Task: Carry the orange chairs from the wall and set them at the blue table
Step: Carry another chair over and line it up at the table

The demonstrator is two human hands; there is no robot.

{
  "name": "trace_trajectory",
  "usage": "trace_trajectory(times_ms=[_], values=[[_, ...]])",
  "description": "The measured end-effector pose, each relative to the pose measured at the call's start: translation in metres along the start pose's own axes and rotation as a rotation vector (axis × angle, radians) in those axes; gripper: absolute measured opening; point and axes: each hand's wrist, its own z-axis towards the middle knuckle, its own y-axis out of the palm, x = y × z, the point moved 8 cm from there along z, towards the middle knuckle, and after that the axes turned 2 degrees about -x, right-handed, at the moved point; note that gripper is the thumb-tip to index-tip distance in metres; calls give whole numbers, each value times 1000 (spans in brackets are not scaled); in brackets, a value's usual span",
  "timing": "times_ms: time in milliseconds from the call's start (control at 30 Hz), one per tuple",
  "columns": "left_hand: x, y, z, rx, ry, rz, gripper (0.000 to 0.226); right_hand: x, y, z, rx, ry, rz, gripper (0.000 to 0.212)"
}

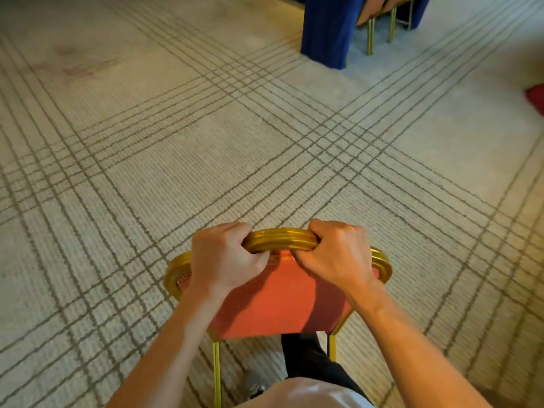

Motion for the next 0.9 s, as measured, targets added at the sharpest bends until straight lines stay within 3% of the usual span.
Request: trace_trajectory(times_ms=[200, 400, 600, 900], values=[[22, 57, 80, -39, 53, -12, 35, 73, -7, 53, 24, 44, -23, 35], [46, 115, 161, -68, 88, -38, 41, 152, -14, 103, 57, 80, -78, 46], [72, 153, 228, -96, 151, -117, 44, 206, -33, 147, 112, 123, -113, 44], [59, 222, 343, -82, 232, -211, 39, 274, -15, 242, 157, 147, -166, 44]])
